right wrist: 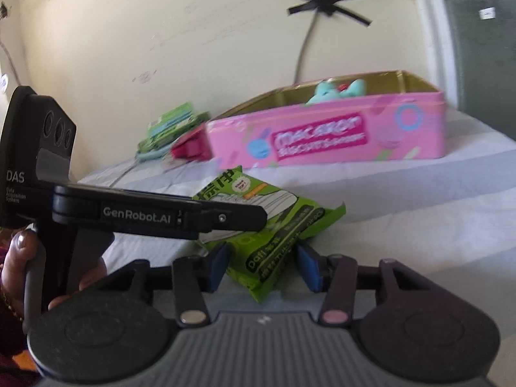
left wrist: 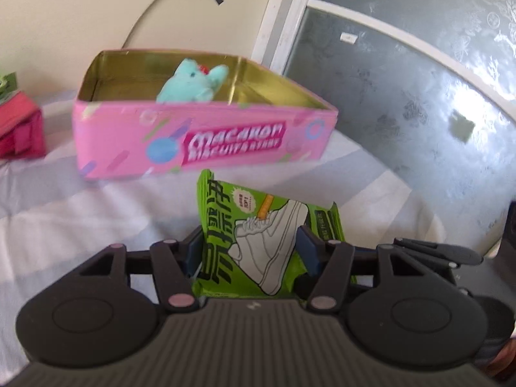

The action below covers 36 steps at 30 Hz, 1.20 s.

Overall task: Organize objects
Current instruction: 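Carry the green wipes packet into the pink tin, then open the left gripper to drop the packet and withdraw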

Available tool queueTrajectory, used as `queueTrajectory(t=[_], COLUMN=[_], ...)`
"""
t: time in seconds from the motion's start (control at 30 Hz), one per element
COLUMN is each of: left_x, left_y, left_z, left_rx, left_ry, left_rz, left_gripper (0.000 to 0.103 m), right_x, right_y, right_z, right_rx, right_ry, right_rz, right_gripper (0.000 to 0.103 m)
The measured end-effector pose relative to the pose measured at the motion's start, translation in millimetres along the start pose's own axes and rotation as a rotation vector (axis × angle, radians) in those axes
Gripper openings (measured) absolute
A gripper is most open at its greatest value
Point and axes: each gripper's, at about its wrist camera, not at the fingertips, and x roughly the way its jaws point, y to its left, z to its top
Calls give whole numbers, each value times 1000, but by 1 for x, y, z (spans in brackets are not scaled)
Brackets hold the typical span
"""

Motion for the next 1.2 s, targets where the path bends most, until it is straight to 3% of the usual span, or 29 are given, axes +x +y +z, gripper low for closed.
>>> queueTrajectory(t=[0.17, 0.27, 0.43, 0.57, 0.8, 0.93, 1.0, 1.1, 1.2], left_x=[5, 14, 41, 54, 57, 31, 9, -27, -62], left_y=[-17, -21, -7, 20, 46, 39, 38, 49, 73], left_z=[53, 80, 109, 119, 110, 100, 91, 76, 55], left_rx=[45, 71, 29, -77, -137, -109, -107, -123, -170], left_ry=[-127, -178, -175, -154, -135, -198, -261, -332, -381], left_rz=[21, 72, 152, 197, 299, 297, 289, 332, 412], left_gripper=[61, 61, 63, 64, 67, 68, 76, 77, 77], right_x=[-4, 9, 57, 80, 134, 118, 101, 84, 80], right_y=[-4, -12, -38, -42, -50, -49, -41, -22, -1], right_z=[34, 63, 103, 124, 134, 124, 122, 116, 109], right_rx=[-91, -107, -95, -99, -64, -52, -50, -83, -129], right_ry=[-166, -207, -151, -126, -72, -180, -265, -388, -417], right_rz=[-78, -104, -99, -73, -100, -101, -83, -45, 4], right_gripper=[45, 45, 45, 47, 52, 60, 63, 66, 70])
